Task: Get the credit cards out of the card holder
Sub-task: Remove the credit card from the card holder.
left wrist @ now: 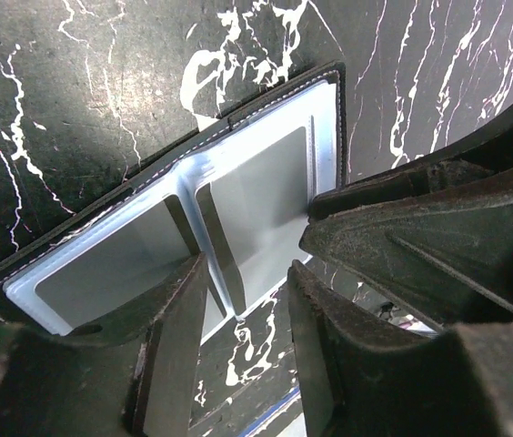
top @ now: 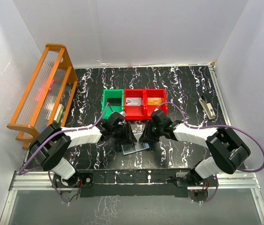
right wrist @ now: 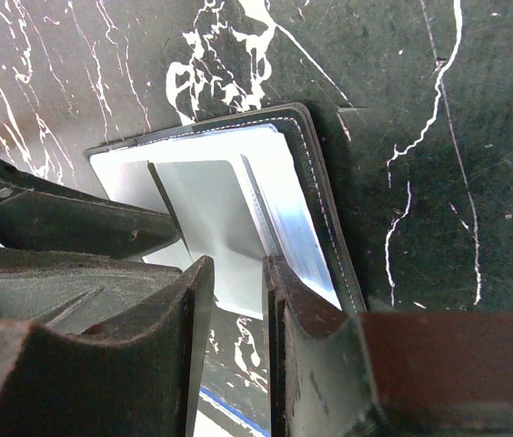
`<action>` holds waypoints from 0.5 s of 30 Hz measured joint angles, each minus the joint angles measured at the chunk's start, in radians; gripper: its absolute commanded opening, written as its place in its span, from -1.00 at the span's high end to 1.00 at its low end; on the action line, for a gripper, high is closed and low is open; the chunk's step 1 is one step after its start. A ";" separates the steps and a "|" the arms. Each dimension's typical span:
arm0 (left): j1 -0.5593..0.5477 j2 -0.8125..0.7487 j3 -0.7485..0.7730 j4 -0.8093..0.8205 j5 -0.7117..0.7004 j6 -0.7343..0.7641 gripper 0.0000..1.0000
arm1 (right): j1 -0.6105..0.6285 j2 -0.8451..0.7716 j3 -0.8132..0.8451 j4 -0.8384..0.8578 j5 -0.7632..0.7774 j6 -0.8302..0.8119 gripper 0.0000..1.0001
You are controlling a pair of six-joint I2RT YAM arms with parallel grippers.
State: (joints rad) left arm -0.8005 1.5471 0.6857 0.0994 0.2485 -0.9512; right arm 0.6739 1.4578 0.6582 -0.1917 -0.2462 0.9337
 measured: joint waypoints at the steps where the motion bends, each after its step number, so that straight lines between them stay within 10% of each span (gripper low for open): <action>1: 0.000 0.000 0.000 0.003 0.000 -0.004 0.30 | 0.000 0.001 0.000 0.003 -0.001 0.000 0.45; 15: 0.009 0.039 -0.026 0.048 0.009 -0.040 1.00 | -0.004 0.003 -0.015 0.039 -0.030 0.000 0.45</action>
State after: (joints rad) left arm -0.7918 1.5864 0.6594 0.1478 0.2577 -0.9913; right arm 0.6697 1.4612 0.6430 -0.1524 -0.2760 0.9337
